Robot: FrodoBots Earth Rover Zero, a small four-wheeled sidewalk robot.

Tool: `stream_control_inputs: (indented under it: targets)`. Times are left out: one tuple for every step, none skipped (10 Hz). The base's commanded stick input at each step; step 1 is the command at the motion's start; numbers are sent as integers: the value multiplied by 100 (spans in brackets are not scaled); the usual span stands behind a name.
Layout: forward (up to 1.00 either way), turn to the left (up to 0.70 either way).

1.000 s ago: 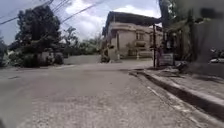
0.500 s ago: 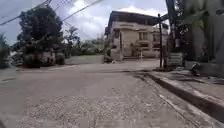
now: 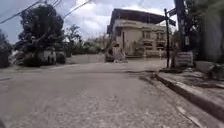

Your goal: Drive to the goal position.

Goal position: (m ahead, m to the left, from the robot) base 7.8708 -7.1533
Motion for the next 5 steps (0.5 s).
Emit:
stream_control_inputs:
  targets:
    - [100,0]
    - [100,0]
    - [100,0]
    - [100,0]
    - [100,0]
